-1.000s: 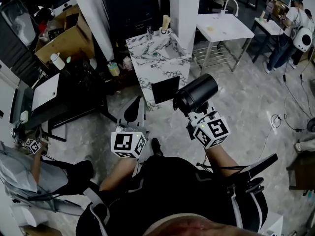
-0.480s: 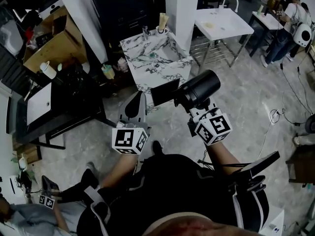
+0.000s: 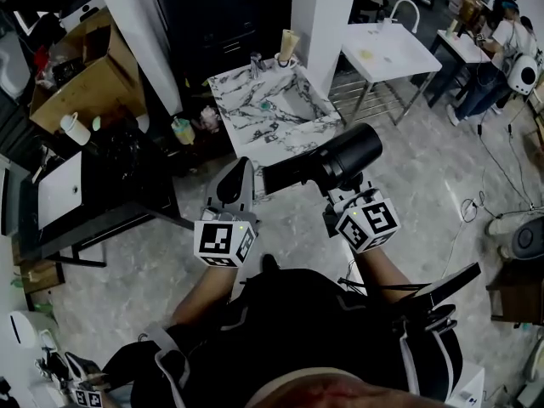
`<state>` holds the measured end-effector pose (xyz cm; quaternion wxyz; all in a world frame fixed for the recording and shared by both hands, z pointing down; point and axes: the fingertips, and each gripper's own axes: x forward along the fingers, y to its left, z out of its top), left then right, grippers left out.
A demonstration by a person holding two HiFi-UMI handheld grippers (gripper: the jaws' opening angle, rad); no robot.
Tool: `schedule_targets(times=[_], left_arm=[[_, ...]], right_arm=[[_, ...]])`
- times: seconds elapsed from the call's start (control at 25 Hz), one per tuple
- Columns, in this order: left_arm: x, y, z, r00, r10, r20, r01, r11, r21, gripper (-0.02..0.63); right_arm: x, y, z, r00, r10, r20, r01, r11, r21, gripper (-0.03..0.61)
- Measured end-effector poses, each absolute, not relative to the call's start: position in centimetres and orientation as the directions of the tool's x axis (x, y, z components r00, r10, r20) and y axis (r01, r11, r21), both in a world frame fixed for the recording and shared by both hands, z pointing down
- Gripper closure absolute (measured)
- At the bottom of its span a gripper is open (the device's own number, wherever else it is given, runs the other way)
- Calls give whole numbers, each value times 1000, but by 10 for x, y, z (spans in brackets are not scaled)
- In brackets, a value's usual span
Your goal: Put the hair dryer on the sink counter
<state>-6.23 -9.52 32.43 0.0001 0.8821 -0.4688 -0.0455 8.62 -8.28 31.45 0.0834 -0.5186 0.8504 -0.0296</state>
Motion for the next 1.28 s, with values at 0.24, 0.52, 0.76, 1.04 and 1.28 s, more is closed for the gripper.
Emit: schedule_targets(times=[0.24,0.52,0.76,1.04,1.28], left_arm=[[-76,-128,324,572,-816,-87,-817,-576,35,609],[-90,-155,323,574,-814,-86,-816,-578,25,609],[-92,-173,329,568,-819,-82,-820,-572,32,609],[-85,-200,331,550,-832,-74,-833,-552,23,609],[-81,-242,330,506,-859,-76,-860,-509,27,609]], right_arm=[[70,-119,316,-445,-887,-124,-878,459,-137,377],[60,-147,318,-436,-894,-107,-882,448,-147,377],[58,-167,325,-442,-892,-98,-878,452,-154,377],[70,-206,327,-461,-881,-108,-864,474,-169,377],[78,-251,326,-500,-859,-111,-843,512,-165,377]])
